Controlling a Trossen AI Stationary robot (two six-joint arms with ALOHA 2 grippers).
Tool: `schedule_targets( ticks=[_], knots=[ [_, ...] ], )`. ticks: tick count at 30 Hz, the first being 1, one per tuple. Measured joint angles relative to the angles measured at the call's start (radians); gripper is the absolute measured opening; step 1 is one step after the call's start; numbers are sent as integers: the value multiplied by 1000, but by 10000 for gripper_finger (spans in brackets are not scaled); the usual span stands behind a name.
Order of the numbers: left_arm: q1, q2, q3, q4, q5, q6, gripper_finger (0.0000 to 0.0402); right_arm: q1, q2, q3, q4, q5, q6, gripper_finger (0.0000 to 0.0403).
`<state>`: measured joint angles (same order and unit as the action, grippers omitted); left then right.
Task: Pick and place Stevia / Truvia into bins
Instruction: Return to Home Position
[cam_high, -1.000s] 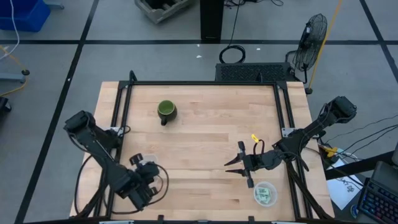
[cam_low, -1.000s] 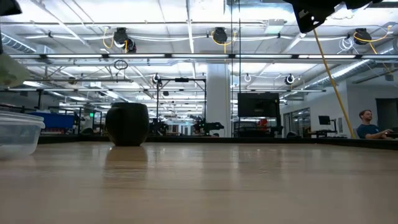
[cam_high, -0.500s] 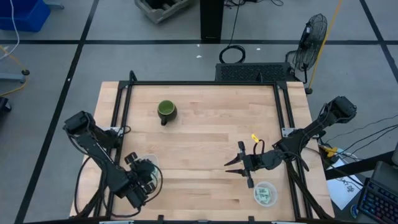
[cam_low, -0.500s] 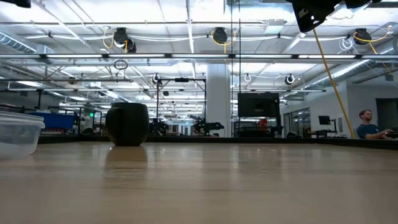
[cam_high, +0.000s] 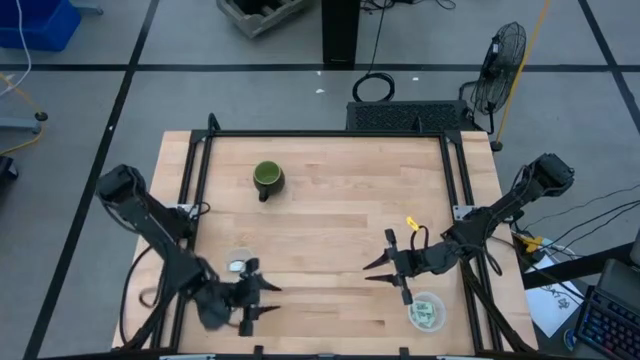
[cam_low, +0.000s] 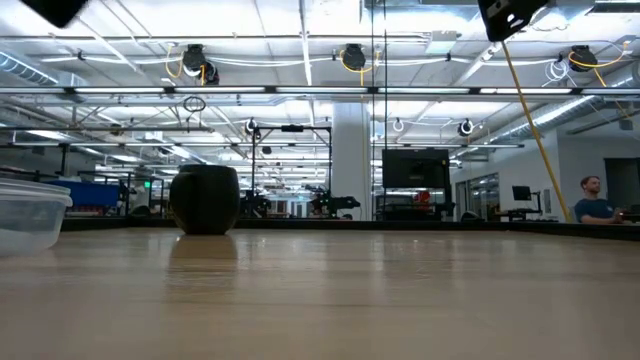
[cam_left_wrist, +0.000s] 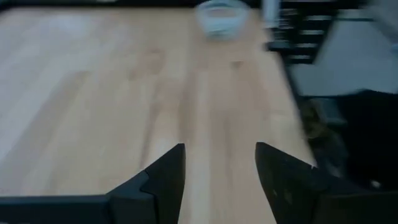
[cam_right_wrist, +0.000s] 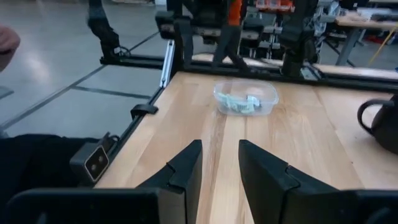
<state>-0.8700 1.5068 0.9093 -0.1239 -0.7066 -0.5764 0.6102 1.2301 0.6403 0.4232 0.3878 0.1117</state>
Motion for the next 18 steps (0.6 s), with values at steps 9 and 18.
schedule_targets(
  ticks=[9,18],
  knots=[
    [53,-293,-387,456,-39,214,171,27,0,0,-63,2,28,100],
    [85,-605,-712,711,190,379,148,27,-95,-22,-181,3,99,100]
  ],
)
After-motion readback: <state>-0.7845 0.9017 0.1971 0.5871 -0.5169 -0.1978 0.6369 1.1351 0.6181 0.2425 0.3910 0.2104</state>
